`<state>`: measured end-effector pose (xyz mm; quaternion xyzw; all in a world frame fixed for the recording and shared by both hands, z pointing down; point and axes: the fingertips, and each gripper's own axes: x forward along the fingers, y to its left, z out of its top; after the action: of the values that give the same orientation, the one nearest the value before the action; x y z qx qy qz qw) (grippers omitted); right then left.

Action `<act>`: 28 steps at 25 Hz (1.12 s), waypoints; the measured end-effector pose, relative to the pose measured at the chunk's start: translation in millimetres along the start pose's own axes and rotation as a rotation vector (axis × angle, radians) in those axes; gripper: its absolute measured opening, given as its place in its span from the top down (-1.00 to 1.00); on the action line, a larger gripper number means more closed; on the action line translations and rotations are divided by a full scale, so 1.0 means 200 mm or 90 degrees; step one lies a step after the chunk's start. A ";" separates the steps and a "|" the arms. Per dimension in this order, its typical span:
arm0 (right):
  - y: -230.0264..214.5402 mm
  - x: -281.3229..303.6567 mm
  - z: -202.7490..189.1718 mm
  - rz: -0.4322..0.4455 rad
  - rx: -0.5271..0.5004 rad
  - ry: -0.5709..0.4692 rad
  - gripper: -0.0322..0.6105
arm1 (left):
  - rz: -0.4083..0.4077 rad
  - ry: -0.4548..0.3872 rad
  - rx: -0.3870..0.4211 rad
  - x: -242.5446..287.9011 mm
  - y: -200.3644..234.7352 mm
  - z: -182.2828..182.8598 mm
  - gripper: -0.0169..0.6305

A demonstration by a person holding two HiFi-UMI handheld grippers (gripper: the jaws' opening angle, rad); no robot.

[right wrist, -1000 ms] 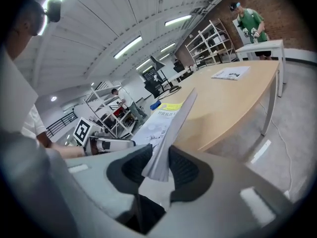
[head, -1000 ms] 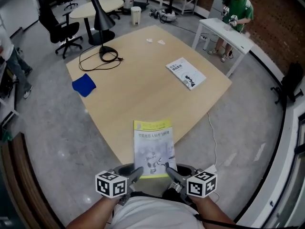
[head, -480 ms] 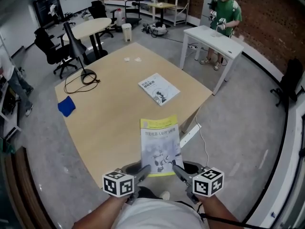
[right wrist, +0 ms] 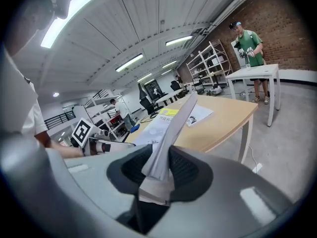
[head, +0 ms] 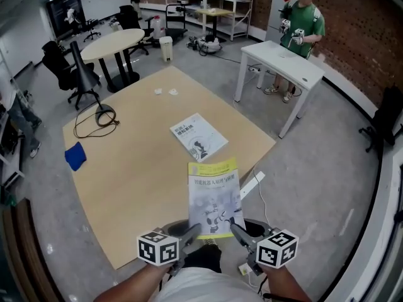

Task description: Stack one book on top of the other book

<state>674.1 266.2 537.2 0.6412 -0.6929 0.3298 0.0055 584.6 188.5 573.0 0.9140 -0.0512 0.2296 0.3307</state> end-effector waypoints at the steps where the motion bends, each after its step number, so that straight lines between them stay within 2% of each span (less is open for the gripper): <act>1: -0.04 0.02 0.04 0.000 -0.002 0.005 0.57 | 0.000 -0.003 -0.005 0.04 0.01 0.04 0.48; 7: -0.32 0.19 0.27 0.007 -0.021 0.055 0.57 | 0.011 -0.032 -0.055 0.31 0.13 0.27 0.48; 16: -0.61 0.57 0.57 0.065 -0.059 0.128 0.57 | 0.072 -0.079 -0.117 0.55 0.38 0.56 0.47; 20: -0.68 0.68 0.66 0.107 -0.073 0.153 0.57 | 0.110 -0.091 -0.136 0.60 0.45 0.63 0.46; 25: -0.83 0.87 0.77 0.174 -0.098 0.184 0.57 | 0.172 -0.133 -0.157 0.72 0.57 0.74 0.46; 28: -0.93 0.97 0.84 0.224 -0.112 0.209 0.57 | 0.204 -0.155 -0.194 0.81 0.61 0.80 0.46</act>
<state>876.0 23.8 572.1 0.4458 -0.8094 0.3641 0.1165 760.3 2.8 608.6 0.8547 -0.2689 0.1569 0.4154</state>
